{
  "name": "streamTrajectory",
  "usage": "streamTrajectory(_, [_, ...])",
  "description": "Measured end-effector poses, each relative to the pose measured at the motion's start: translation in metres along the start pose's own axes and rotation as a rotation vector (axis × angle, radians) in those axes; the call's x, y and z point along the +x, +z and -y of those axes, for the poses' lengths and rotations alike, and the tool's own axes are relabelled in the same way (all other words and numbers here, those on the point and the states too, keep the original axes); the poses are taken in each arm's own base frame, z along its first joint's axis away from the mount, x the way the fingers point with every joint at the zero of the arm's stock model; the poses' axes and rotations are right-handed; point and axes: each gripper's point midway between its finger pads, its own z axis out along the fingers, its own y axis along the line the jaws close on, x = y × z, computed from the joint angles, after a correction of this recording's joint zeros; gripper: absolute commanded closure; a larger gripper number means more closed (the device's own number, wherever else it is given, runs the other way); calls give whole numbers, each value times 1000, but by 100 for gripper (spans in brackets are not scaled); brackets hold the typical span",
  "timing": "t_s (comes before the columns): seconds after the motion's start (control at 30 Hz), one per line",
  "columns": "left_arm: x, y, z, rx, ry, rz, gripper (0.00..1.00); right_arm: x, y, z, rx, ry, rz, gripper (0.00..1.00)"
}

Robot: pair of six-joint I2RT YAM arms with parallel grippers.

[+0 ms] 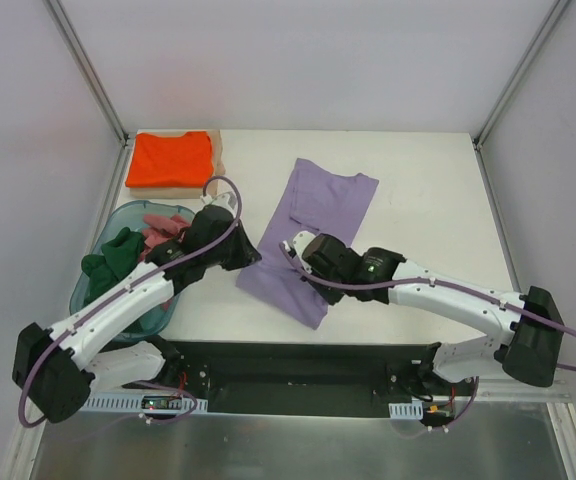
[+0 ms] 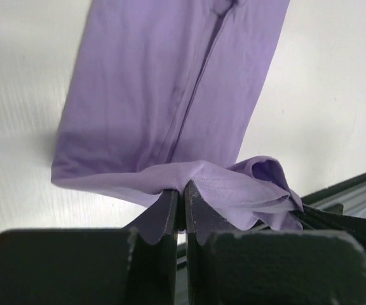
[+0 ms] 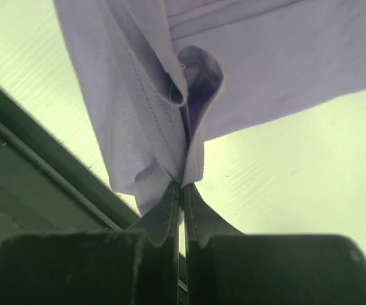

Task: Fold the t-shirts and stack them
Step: Fold the folded rectangular tshirt in 1/3 of the way

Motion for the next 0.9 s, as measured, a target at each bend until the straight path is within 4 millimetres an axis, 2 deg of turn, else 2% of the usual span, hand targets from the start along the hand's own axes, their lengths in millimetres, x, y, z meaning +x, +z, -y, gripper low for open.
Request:
streamTrajectory(0.23, [-40, 43, 22, -42, 61, 23, 100, -6, 8, 53, 84, 74, 5, 99])
streamTrajectory(0.47, [-72, 78, 17, -90, 64, 24, 100, -23, 24, 85, 85, 77, 5, 99])
streamTrajectory(0.6, [-78, 94, 11, -98, 58, -10, 100, -28, 36, 97, 83, 75, -21, 99])
streamTrajectory(0.9, [-75, 124, 6, -85, 57, -97, 100, -19, 57, 109, 64, 97, -86, 99])
